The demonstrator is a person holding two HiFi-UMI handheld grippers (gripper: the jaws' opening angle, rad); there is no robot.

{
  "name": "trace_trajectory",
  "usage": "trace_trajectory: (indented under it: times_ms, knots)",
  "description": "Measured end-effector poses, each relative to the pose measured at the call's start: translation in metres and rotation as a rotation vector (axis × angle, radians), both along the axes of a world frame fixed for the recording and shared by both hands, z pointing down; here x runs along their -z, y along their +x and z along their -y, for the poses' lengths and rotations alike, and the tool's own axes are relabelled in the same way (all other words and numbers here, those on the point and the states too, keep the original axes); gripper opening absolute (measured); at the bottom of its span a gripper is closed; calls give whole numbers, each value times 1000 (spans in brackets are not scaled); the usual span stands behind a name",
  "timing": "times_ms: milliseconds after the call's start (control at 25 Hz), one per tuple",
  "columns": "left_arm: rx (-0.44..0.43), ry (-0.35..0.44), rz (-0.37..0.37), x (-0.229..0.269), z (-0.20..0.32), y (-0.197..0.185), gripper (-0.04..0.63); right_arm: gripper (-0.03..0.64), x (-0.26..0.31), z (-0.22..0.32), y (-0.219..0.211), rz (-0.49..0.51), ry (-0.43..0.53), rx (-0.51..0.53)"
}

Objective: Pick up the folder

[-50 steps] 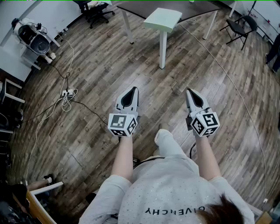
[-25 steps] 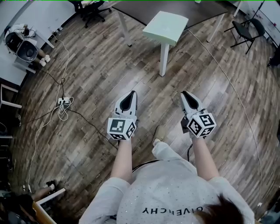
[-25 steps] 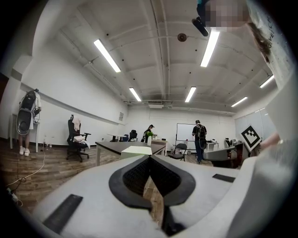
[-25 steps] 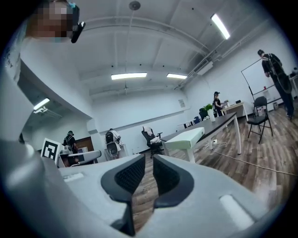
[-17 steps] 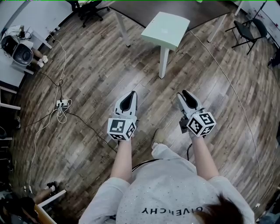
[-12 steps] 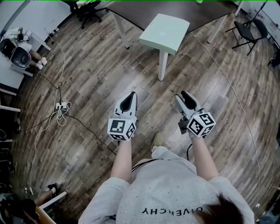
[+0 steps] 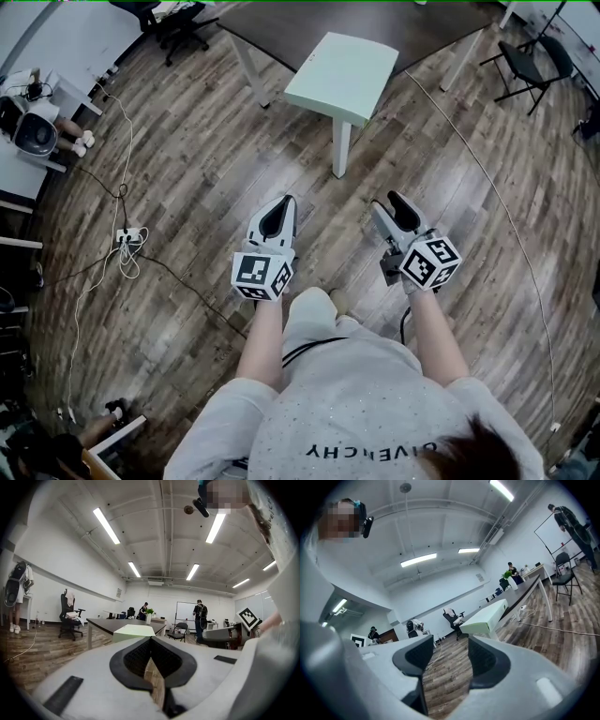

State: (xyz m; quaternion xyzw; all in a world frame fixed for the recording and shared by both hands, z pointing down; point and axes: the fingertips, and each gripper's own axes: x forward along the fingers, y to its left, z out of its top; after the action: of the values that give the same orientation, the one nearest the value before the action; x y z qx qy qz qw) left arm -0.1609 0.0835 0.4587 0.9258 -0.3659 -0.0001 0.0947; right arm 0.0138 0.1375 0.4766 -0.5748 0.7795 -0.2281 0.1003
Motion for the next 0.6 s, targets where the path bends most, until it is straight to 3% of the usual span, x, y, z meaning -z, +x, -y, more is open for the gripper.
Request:
trace_trajectory:
  times_ms: [320,600]
  knots:
    - [-32,-6,31,-7,31,33,-2,230,-11,31,30,58,-12,-29]
    - [-11,-18,1,-15,87,63,-2,239,-17,83,55,69,-33,-7]
